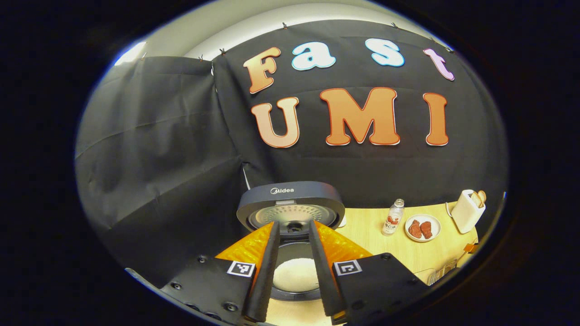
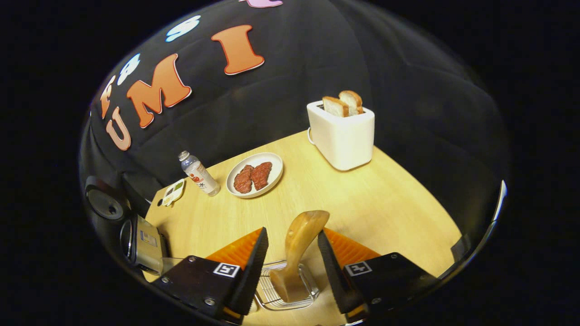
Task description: Close the left gripper, press the button to open the rice cooker; take a wooden spoon from the chopstick holder with the right hand, scoop a spoonful of rice and pour it into the rice cooker, then put the wooden spoon back into the chopstick holder.
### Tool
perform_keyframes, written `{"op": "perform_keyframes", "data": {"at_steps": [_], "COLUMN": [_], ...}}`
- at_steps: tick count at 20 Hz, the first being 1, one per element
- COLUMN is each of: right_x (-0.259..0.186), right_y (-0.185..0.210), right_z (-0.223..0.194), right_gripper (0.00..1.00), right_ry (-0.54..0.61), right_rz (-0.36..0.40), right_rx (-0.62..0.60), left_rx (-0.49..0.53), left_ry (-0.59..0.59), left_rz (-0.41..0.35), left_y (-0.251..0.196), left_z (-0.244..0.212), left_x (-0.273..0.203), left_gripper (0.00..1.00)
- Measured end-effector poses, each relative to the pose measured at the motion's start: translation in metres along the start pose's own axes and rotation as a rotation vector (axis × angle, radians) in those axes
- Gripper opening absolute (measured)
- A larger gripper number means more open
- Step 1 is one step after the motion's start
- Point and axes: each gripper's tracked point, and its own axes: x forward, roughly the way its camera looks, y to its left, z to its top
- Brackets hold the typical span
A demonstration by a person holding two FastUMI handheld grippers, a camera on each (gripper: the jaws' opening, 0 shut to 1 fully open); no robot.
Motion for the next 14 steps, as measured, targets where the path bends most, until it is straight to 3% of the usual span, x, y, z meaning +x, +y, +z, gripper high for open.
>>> {"op": "perform_keyframes", "data": {"at_steps": [1, 2, 5, 6, 7, 8, 11, 14], "right_x": [0.005, 0.009, 0.015, 0.015, 0.014, 0.010, -0.007, -0.022], "right_y": [-0.002, -0.004, -0.002, -0.002, -0.005, -0.005, -0.003, -0.002], "right_z": [-0.004, -0.007, -0.016, -0.015, -0.017, -0.017, -0.021, -0.026], "right_gripper": [0.59, 0.50, 0.28, 0.24, 0.22, 0.24, 0.17, 0.14], "right_ry": [0.010, 0.020, 0.058, 0.056, 0.057, 0.052, 0.025, 0.013], "right_rz": [-0.005, -0.012, -0.002, -0.006, -0.011, -0.003, 0.017, 0.026], "right_rx": [0.014, 0.026, 0.063, 0.075, 0.082, 0.087, 0.082, 0.087], "left_rx": [-0.001, -0.008, -0.028, -0.027, -0.028, -0.031, -0.044, -0.037], "left_ry": [0.008, 0.018, 0.041, 0.046, 0.047, 0.047, 0.028, -0.008], "left_rz": [0.004, 0.005, 0.009, 0.016, 0.018, 0.016, 0.007, 0.006], "left_y": [0.000, 0.001, 0.005, 0.007, 0.009, 0.009, 0.008, 0.009], "left_z": [-0.003, -0.008, -0.018, -0.021, -0.023, -0.023, -0.021, -0.015], "left_x": [-0.002, -0.004, -0.007, -0.006, -0.006, -0.006, -0.007, -0.004], "left_gripper": [0.49, 0.43, 0.49, 0.49, 0.43, 0.43, 0.43, 0.51]}}
